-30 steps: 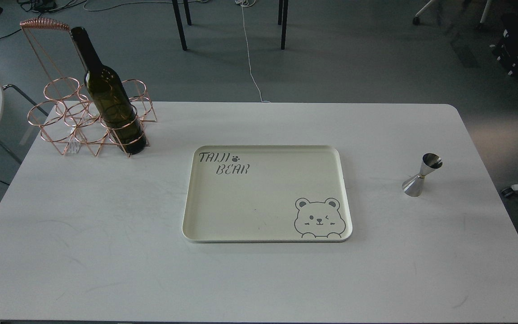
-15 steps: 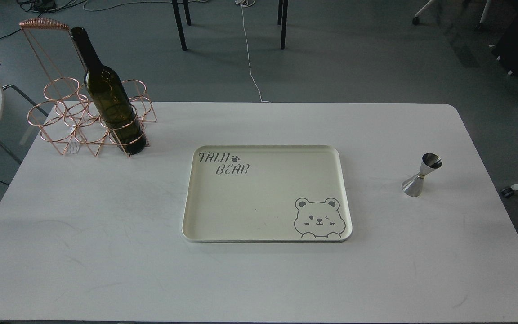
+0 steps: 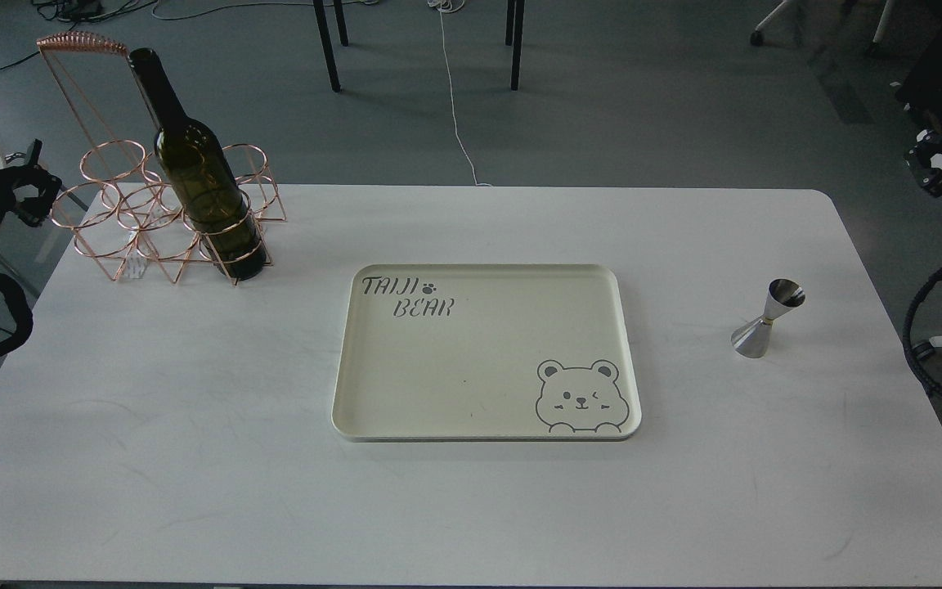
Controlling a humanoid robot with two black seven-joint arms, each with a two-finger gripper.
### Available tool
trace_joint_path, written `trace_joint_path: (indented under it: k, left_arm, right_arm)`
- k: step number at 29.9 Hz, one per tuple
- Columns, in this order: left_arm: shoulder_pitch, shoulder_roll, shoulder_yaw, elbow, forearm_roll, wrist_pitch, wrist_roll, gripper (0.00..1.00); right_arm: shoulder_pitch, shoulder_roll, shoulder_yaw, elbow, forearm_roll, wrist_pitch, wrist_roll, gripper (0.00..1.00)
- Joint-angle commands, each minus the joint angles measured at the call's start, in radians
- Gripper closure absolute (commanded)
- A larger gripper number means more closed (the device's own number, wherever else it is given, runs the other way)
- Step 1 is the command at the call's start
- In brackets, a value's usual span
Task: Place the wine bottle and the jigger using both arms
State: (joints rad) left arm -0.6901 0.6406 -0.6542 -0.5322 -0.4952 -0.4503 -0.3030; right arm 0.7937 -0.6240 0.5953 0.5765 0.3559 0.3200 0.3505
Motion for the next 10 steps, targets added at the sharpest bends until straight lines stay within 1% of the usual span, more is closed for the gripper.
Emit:
trace_joint_path:
  k: [1, 6, 10]
  left_arm:
    - [0.006, -0.022, -0.018, 0.031, 0.001, -0.008, 0.018, 0.02]
    - [0.001, -0.03, -0.009, 0.046, 0.015, -0.013, 0.016, 0.02]
    - [-0.003, -0.019, -0.005, 0.046, 0.055, -0.038, 0.007, 0.02]
  right_arm:
    - [-0.014, 0.015, 0.001, -0.032, -0.001, 0.02, 0.001, 0.01]
    - [-0.014, 0.07, -0.003, -0.136, -0.002, 0.028, 0.001, 0.01]
    - [-0.013, 0.079, -0.012, -0.138, -0.008, 0.085, -0.002, 0.01]
